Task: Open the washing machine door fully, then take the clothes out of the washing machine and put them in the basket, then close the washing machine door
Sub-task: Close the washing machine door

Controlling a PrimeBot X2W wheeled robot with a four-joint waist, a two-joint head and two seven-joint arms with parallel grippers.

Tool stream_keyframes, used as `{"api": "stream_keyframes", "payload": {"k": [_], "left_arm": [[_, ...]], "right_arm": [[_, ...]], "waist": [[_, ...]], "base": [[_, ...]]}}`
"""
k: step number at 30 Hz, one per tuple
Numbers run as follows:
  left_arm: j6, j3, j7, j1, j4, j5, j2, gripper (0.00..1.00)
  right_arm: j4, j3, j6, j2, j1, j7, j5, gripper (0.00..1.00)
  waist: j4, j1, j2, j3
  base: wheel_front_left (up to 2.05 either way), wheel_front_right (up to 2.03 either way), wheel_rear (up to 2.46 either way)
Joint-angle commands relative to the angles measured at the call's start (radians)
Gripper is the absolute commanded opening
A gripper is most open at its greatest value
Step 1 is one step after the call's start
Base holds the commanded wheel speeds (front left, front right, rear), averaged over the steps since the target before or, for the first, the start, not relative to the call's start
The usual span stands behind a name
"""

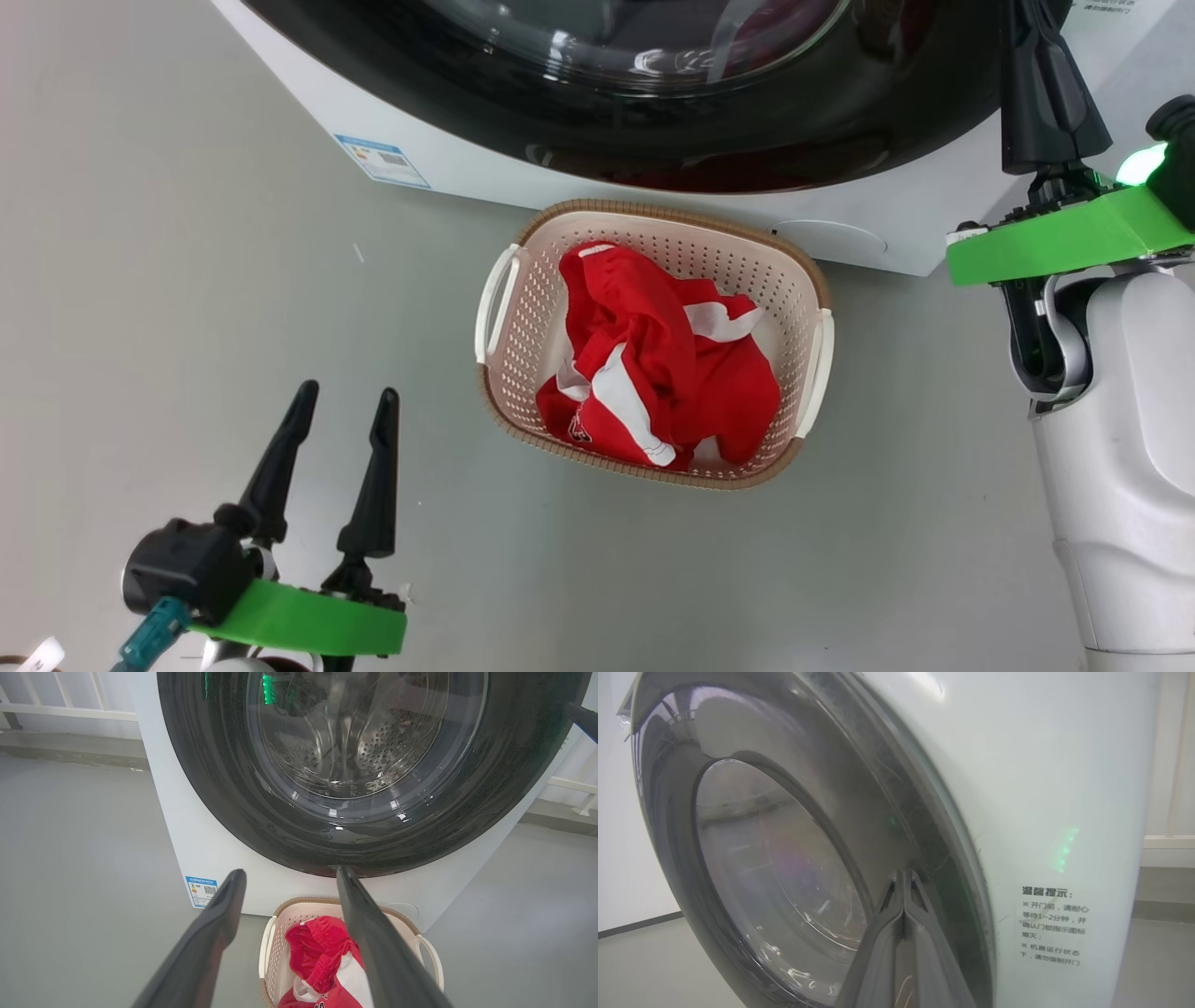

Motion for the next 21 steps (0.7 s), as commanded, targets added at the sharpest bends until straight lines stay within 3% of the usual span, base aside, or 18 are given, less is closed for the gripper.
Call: {"api": "stream_keyframes", "payload": {"k": [1,9,11,13,14,15,21], "left_arm": [[-0.006,0.03,-0.012,-0.024,-0.024,-0.008,0.021,1.0],[-0.006,0.035,-0.012,-0.018,-0.015,-0.006,0.028,1.0],[-0.006,0.038,-0.012,-0.013,-0.012,-0.005,0.03,1.0],[-0.006,0.042,-0.012,-0.007,-0.008,-0.003,0.033,1.0],[-0.006,0.043,-0.012,-0.004,-0.006,-0.002,0.035,1.0],[-0.006,0.045,-0.012,0.0,-0.004,-0.001,0.037,1.0],[-0.006,0.056,-0.012,0.027,0.012,0.006,0.051,1.0]], "right_arm": [[-0.025,0.007,-0.006,0.003,-0.04,-0.002,-0.009,0.0],[-0.013,0.046,-0.006,0.003,0.006,-0.002,-0.011,0.04],[-0.011,0.058,-0.006,0.003,0.032,-0.002,-0.01,0.32],[-0.009,0.07,-0.006,0.004,0.062,-0.002,-0.007,0.52],[-0.009,0.076,-0.006,0.005,0.078,-0.002,-0.006,0.78],[-0.008,0.081,-0.006,0.005,0.094,-0.002,-0.005,0.97],[-0.001,0.115,-0.006,0.003,0.191,-0.002,-0.002,1.0]], "waist": [[-0.002,0.0,0.0,-0.001],[-0.015,0.0,0.0,-0.024],[-0.021,0.0,0.0,-0.037],[-0.028,0.0,0.0,-0.051],[-0.031,0.0,0.0,-0.058],[-0.035,0.0,0.0,-0.066],[-0.066,0.0,0.0,-0.115]], "base": [[0.0,0.0,0.0],[0.0,0.0,0.0],[0.0,0.0,0.0],[0.0,0.0,0.0],[0.0,0.0,0.0],[0.0,0.0,0.0],[0.0,0.0,0.0]]}}
